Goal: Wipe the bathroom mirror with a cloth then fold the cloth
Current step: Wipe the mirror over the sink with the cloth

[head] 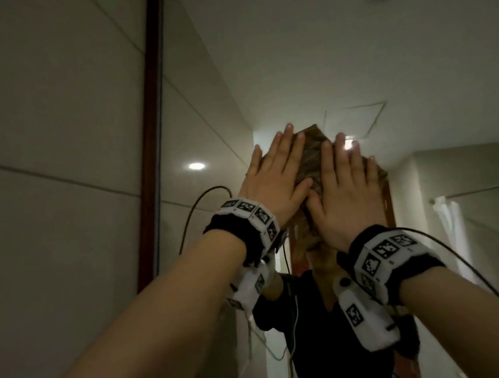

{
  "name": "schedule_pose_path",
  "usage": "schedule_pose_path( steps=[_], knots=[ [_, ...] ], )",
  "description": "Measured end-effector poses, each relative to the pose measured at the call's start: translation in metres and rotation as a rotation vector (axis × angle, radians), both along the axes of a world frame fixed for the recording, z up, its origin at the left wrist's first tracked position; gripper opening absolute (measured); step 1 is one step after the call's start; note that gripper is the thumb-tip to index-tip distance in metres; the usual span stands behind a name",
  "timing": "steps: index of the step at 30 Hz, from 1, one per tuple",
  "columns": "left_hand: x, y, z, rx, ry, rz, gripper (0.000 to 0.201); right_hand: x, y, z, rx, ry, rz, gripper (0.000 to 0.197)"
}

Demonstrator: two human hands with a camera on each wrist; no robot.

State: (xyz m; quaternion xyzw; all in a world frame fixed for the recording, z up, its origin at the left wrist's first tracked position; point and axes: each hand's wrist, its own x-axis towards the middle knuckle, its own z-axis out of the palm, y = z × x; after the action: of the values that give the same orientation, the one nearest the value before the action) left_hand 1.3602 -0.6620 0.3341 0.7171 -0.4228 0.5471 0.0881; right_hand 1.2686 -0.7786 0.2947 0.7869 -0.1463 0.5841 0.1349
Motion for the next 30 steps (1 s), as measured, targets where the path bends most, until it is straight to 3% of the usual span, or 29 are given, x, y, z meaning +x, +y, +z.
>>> schedule_pose_path(
  steps=[7, 14, 20, 24, 30],
  knots=[
    [0.067, 0.089, 0.006, -0.159, 0.209, 0.116, 0.071, 0.075, 0.099, 0.025, -0.050, 0.072, 0.093, 0.068],
    [0.098, 0.116, 0.015, -0.328, 0.390, 0.013, 0.065, 0.113, 0.142, 0.041, -0.084, 0.077, 0.157, 0.065],
    [0.105, 0.110, 0.012, -0.392, 0.303, 0.074, 0.071, 0.103, 0.126, 0.042, -0.160, 0.117, 0.222, 0.061],
    [0.083, 0.098, 0.015, -0.325, 0.276, 0.121, 0.073, 0.085, 0.103, 0.039, -0.160, 0.084, 0.247, 0.063],
    [0.021, 0.023, 0.028, -0.282, 0.203, 0.101, 0.072, 0.030, 0.028, 0.045, -0.129, -0.002, 0.185, 0.064]
  ],
)
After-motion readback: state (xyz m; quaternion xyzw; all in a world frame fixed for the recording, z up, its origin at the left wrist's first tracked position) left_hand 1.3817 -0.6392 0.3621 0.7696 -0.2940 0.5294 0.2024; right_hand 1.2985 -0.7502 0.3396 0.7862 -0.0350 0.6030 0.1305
